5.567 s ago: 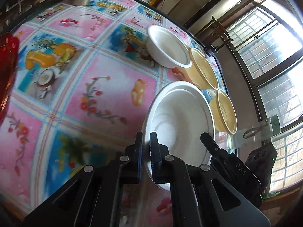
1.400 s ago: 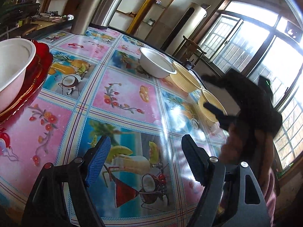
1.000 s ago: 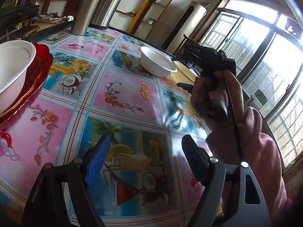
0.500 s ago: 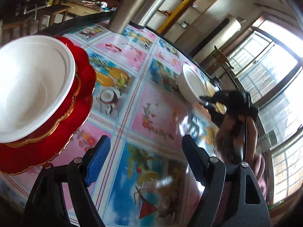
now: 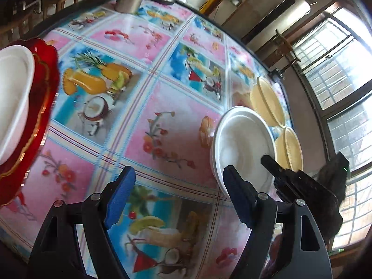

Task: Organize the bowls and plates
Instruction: 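Close both tools on the white foam bowl's rim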

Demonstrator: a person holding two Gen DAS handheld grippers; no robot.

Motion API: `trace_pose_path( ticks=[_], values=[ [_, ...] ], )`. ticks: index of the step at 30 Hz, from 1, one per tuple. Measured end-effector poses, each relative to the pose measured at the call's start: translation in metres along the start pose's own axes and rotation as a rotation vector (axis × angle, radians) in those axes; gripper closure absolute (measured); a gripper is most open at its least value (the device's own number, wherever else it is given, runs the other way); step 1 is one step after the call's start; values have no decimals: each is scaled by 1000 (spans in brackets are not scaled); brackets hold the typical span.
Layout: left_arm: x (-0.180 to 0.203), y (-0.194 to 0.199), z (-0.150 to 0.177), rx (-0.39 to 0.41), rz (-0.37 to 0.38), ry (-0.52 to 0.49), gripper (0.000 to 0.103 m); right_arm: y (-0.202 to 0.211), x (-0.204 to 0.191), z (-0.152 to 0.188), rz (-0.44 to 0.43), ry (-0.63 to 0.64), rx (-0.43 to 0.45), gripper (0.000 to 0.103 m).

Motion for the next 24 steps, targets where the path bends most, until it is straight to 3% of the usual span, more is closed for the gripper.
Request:
trace_pose_path(
  ticks=[4, 6, 10, 16, 18, 20, 24],
  values=[
    [14, -19, -4, -94, 13, 39, 25, -7, 7, -5, -19, -4, -32, 94],
    [21, -24, -6, -104, 24, 41, 25, -10, 8, -7, -24, -9, -50, 94],
    [32, -28, -3, -100, -25, 21, 25, -10, 13, -9, -17, -25, -57, 92],
    [46, -31, -1, -109, -15, 4, 25, -14, 19, -4, -27, -48, -97, 87],
    [50, -26, -2, -88, -4, -2, 25, -8, 20, -6, -35, -60, -73, 63],
    [52, -19, -3, -62, -4, -7, 25, 0, 24, -8, -92, -93, -50, 50],
    [56, -12, -7, -41, 3, -9, 25, 5, 29, -10, -114, -122, -42, 48]
  ],
)
Point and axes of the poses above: each gripper's, at about its wrist camera, not at the fingertips, and y roughly against the way its jaws point, x to its right, z to its underside, the point moved 4 cm from there along -y, roughly the way its jaws point, and after that the axes turned 6 degrees about -x, right-handed, at the moved point
